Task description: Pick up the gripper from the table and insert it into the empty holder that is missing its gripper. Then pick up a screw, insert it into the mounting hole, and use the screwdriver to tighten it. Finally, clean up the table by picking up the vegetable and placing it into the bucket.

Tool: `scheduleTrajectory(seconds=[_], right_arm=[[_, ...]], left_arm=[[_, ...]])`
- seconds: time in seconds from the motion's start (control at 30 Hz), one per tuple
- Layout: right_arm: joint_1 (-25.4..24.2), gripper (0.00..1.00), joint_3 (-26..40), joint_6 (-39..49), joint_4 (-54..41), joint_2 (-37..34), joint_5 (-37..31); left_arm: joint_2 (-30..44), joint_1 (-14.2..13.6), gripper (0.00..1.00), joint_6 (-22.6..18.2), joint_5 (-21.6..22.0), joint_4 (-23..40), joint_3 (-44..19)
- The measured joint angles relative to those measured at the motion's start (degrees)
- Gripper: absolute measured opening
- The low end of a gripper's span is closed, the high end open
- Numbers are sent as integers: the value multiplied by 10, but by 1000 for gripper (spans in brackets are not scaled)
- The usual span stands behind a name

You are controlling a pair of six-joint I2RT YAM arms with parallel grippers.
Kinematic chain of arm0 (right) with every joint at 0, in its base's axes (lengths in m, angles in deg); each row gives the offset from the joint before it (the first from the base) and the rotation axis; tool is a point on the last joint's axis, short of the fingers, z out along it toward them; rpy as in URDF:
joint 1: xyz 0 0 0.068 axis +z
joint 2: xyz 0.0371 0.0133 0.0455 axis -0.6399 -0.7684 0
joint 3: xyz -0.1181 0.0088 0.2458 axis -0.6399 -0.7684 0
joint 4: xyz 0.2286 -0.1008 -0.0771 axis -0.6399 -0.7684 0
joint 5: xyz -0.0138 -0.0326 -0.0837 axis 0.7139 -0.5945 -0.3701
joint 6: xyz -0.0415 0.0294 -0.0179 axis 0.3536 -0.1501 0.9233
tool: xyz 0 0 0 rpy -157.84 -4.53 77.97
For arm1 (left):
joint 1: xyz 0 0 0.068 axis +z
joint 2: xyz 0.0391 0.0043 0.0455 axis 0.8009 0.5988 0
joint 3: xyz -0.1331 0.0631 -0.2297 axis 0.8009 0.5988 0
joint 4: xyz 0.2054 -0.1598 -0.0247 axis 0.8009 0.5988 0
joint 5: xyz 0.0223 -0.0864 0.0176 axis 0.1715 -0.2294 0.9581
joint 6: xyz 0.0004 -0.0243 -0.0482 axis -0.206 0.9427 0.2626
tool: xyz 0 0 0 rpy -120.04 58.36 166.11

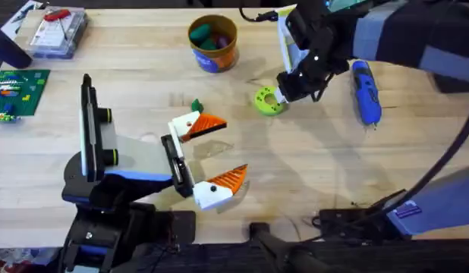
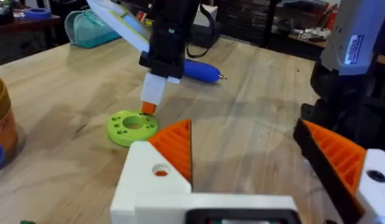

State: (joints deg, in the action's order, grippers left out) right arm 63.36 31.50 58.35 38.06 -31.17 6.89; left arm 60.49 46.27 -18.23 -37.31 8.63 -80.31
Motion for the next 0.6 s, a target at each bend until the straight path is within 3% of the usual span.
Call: scheduleTrajectory(seconds=[0.3,0.6], right_arm=[[0,4,39,0,-85,38,2],[0,4,190,0,-255,115,4]], left_arm=[[0,0,992,0,0,0,0],[0,0,992,0,0,0,0]])
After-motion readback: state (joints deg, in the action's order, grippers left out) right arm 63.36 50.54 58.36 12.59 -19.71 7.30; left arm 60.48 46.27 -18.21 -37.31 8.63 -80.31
